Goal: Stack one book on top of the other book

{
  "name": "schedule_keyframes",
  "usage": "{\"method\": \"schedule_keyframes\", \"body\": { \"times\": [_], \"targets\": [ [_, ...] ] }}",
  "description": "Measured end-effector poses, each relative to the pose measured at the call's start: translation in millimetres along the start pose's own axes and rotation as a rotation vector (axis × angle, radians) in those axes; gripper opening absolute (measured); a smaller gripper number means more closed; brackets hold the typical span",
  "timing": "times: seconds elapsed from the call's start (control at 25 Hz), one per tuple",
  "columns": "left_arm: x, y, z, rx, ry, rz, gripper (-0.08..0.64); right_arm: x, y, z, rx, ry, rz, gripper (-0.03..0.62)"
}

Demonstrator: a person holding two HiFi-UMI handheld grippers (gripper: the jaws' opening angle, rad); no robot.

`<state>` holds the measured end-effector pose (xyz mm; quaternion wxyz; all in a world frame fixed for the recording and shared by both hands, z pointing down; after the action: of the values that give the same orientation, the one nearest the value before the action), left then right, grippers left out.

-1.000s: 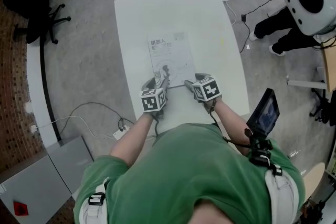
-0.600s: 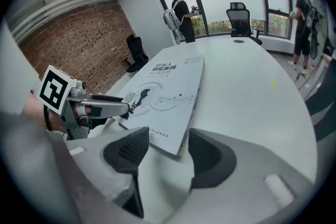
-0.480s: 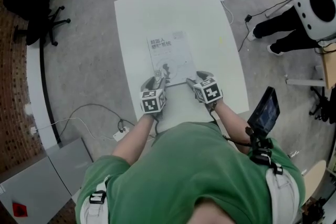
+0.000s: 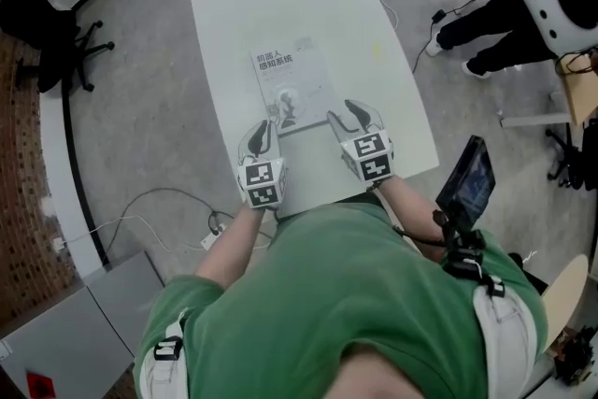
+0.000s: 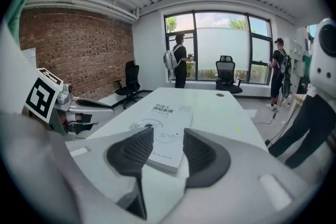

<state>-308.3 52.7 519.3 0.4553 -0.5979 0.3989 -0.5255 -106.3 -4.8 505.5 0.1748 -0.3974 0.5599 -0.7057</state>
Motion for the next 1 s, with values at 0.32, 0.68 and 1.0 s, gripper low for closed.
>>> {"method": "schedule_keyframes", "body": {
  "times": [0.32, 0.68, 1.0],
  "targets": [
    [-32, 38, 30, 0.011, -0.098, 0.166, 0.008, -51, 32, -41, -0.032, -0.019, 0.156, 0.032],
    [-60, 53, 57, 0.009, -0.051, 0.216, 0.007, -81, 46, -54, -0.036, 0.076, 0.248, 0.003],
    [-81, 45, 120, 0.022, 0.013, 0.22, 0.006, -134, 37, -26, -0.022, 0.135, 0.313, 0.003]
  ]
}}
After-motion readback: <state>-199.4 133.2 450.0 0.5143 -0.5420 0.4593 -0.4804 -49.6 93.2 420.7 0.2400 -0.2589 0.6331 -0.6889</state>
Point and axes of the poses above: the fingertips, and each gripper's own axes: x forward along the fingers, z to its right, y out of its top, the point moved 6 cm from there along -x, backward along the fingers, and after that the axes turned 13 degrees about z, right-handed, at the moved point
